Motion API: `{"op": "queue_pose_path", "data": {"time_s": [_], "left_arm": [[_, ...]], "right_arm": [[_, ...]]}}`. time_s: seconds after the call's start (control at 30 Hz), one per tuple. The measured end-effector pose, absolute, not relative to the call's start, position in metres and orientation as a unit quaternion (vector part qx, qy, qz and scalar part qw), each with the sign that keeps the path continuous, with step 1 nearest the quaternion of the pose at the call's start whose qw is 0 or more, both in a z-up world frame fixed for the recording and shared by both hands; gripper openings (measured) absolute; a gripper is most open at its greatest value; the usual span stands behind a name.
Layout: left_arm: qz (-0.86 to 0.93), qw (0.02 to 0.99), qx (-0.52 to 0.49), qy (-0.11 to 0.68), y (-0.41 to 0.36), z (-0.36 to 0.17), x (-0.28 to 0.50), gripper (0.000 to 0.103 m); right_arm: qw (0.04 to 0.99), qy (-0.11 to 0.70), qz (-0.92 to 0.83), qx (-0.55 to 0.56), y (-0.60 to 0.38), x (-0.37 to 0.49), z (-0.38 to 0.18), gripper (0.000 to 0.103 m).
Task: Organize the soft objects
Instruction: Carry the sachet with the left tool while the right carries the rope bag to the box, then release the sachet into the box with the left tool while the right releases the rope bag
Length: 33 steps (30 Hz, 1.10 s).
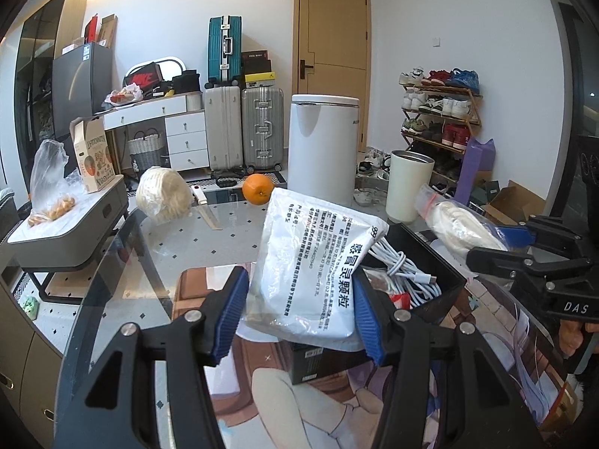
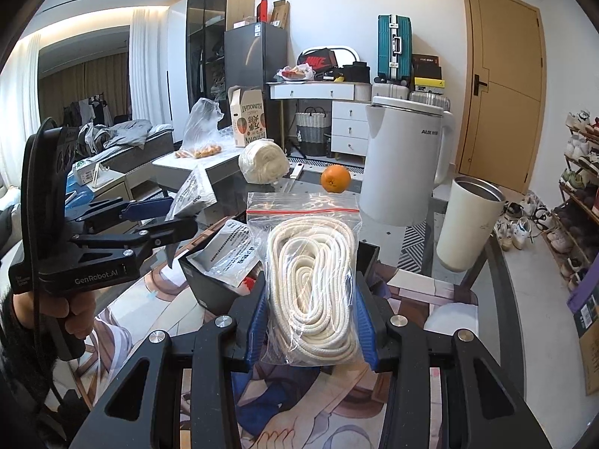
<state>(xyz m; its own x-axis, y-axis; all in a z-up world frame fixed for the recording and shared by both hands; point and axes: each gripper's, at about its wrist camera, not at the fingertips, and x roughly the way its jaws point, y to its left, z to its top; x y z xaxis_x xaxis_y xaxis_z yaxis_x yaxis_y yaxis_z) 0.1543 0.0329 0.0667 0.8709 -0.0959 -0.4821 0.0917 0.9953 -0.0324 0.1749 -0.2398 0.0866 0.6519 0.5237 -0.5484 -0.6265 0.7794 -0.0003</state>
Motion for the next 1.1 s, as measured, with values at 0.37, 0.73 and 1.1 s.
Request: {"op": "queue_pose_path", "data": {"time_s": [0.37,0.73,1.1], "left_arm": [[-0.059,0.96,0.006,0.274,0.021,0.06,0.181,0.054],[-0.048,0.95,0.03,0.309,0.012,0.051,0.2,0.056],[-0.045,0.945,0.033,0.323,0.011,0.044,0.207,0.056]], "right_arm": [[0.899,0.279,0.321,-0.102,-0.229,0.196,0.078,0.041],[0.901,0.281,0.309,-0.113,-0.23,0.204,0.071,0.041],[0.902,0.279,0.306,-0.118,-0.23,0.204,0.073,0.041]]}}
